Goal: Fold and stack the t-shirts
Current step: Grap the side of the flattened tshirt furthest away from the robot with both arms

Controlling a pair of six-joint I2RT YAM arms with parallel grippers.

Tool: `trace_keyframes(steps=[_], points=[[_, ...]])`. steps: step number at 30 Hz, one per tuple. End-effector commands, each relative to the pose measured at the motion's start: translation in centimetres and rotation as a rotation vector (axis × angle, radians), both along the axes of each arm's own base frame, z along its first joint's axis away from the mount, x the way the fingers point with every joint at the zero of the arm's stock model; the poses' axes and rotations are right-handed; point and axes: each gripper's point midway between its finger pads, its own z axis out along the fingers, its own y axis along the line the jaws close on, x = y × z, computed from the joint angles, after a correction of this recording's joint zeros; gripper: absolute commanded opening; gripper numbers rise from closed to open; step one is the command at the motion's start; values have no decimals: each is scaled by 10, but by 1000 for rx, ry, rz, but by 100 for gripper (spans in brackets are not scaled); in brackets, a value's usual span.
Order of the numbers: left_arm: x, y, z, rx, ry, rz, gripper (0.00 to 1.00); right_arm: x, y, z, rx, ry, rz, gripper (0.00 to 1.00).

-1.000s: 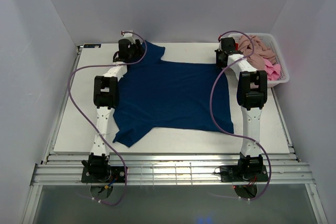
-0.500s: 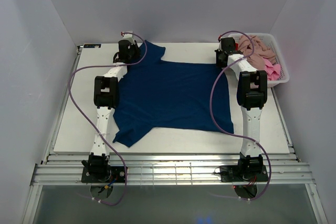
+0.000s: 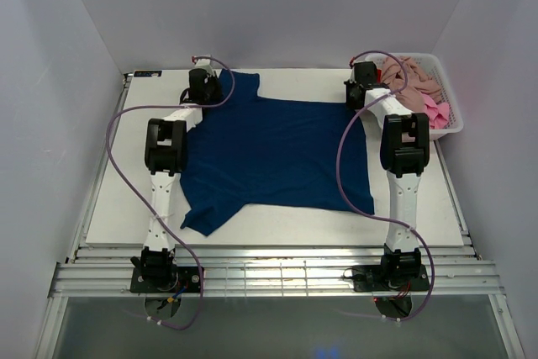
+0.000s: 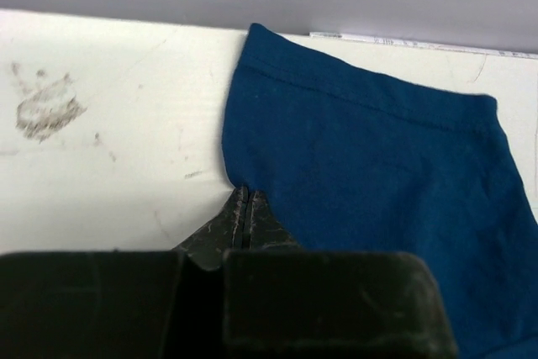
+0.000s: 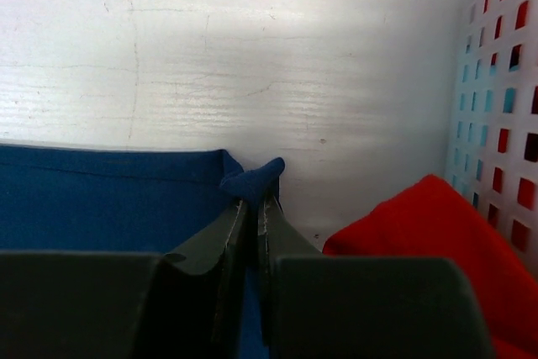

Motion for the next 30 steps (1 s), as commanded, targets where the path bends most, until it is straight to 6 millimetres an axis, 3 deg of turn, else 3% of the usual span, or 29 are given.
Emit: trace_keyframes(steps=[1, 14, 15, 17, 18, 22, 26, 30], points=[[-16, 5, 39, -12, -1, 39, 0, -34, -3, -23, -12, 124, 14, 8], [-21, 2, 107, -21, -126, 3, 0, -45, -1, 4, 8, 62, 23, 8], [-22, 1, 124, -23, -161, 4, 0, -46, -2, 8, 5, 58, 22, 8], [-26, 4, 134, -19, -193, 10, 0, -49, -1, 9, 3, 56, 23, 8], [-29, 4, 151, -19, -224, 9, 0, -50, -1, 12, 4, 50, 23, 8], [-36, 6, 172, -9, -267, 8, 0, -51, 1, 21, 1, 32, 28, 8], [-41, 5, 177, -7, -275, -3, 0, -53, 3, 29, -5, 19, 28, 8], [-48, 4, 166, -11, -245, -15, 0, -59, 6, 43, -9, 0, 31, 8]])
